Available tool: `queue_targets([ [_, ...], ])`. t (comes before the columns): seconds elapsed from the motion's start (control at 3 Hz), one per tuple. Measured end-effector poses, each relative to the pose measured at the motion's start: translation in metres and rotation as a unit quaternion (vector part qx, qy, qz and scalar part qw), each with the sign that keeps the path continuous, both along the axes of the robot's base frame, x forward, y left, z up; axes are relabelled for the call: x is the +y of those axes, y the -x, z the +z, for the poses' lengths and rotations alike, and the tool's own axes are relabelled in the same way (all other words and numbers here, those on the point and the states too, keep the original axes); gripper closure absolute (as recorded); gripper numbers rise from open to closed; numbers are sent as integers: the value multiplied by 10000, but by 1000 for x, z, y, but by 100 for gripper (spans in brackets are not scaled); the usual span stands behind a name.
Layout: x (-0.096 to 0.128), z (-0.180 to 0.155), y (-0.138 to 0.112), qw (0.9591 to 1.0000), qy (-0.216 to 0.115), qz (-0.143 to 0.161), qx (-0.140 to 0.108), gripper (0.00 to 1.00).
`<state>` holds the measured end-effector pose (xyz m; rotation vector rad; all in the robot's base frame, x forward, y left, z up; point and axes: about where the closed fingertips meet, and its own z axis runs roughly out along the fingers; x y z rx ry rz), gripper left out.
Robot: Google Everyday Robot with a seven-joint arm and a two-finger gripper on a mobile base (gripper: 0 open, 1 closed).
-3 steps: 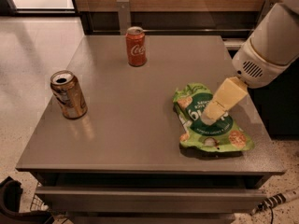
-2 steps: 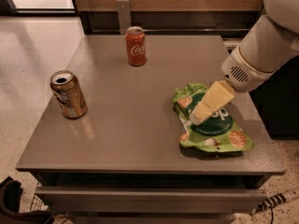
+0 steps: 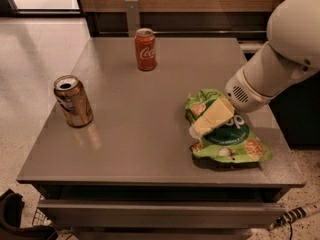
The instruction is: Pick green rice chip bag
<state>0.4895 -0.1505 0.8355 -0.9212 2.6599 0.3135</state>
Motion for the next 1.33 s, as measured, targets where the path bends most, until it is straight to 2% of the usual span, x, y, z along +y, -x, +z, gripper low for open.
queue_targets([
  [0.33,7,-14,-5,9999,-18,-126,36,16],
  [0.67,8,-14,-4,9999,-13,-120,34,47],
  [1.33,9,-13,-4,9999,-8,-109,33,93],
])
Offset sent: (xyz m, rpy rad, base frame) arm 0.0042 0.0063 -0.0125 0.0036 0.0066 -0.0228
